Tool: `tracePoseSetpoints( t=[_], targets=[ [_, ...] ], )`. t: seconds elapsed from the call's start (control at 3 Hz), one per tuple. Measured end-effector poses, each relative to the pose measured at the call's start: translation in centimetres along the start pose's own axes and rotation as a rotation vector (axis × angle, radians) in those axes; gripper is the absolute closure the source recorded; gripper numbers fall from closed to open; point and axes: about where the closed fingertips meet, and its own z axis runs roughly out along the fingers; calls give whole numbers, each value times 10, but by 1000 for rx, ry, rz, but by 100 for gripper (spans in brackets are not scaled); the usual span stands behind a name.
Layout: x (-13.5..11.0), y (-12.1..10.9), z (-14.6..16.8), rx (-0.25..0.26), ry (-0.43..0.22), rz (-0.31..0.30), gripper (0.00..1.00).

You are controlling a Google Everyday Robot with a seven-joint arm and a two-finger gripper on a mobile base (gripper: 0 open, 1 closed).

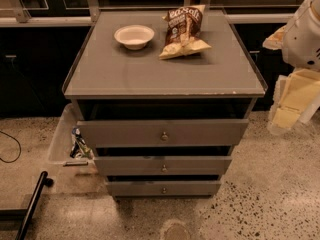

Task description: Open bottom drawer

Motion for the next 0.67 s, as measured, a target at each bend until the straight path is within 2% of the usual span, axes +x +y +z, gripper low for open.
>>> tracePoseSetpoints(
  t=[0.33,0.67],
  targets=[
    [5,3,8,-4,-6,3,0],
    [22,10,33,-22,-23,16,0]
  ],
)
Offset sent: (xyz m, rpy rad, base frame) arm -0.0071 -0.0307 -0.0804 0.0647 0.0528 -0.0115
